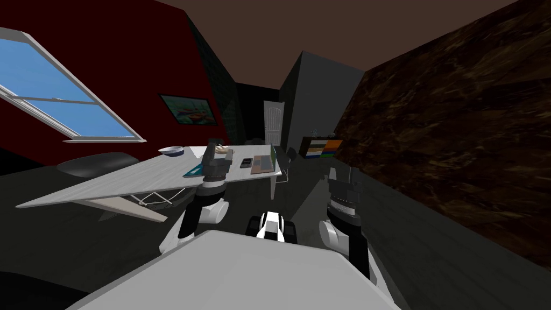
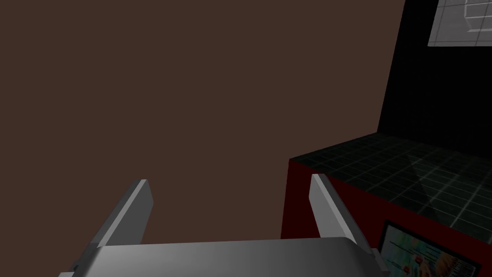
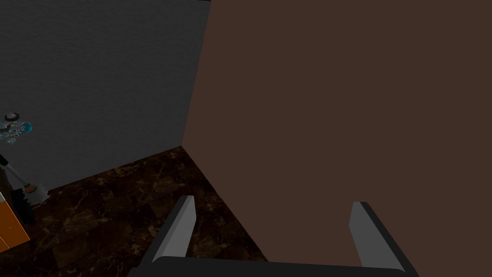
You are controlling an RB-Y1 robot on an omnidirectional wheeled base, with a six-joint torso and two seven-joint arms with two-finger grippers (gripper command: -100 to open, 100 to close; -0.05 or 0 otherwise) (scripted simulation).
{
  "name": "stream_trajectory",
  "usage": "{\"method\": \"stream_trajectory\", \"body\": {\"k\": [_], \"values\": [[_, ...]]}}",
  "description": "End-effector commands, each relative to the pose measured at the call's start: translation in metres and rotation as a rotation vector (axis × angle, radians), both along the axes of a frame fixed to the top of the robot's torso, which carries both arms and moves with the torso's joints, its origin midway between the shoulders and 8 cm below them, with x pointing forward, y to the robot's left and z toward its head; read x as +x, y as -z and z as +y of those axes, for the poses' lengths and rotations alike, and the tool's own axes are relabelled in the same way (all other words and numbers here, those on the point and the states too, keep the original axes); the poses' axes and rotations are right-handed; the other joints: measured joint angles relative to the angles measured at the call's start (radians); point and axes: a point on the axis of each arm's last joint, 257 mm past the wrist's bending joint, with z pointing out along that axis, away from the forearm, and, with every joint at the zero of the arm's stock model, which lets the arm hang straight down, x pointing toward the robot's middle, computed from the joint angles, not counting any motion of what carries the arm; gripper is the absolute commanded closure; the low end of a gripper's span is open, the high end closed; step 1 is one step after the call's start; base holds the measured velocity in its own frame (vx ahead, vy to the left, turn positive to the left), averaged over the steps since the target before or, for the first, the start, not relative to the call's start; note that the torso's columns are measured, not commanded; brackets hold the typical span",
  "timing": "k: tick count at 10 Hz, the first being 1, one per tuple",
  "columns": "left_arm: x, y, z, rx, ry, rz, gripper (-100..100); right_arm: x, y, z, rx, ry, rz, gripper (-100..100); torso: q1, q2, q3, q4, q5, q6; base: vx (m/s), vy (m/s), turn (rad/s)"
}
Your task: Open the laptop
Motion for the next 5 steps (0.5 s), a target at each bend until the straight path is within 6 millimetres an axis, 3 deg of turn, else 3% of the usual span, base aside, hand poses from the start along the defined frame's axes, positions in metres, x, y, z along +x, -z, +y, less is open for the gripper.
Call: {"method": "stream_trajectory", "body": {"k": [1,5], "values": [[0.017,0.010,0.001,0.029,-0.023,0.066,-100,0.000,0.000,0.000,0.000,0.000,0.000,0,0.000,0.001,0.000,0.000,0.000,0.000,0.060,-0.097,0.013],[0.037,0.026,0.006,0.052,-0.059,0.153,-100,0.000,0.000,0.000,0.000,0.000,0.000,0,0.000,0.001,0.001,0.000,0.000,0.000,0.033,-0.076,0.011]]}}
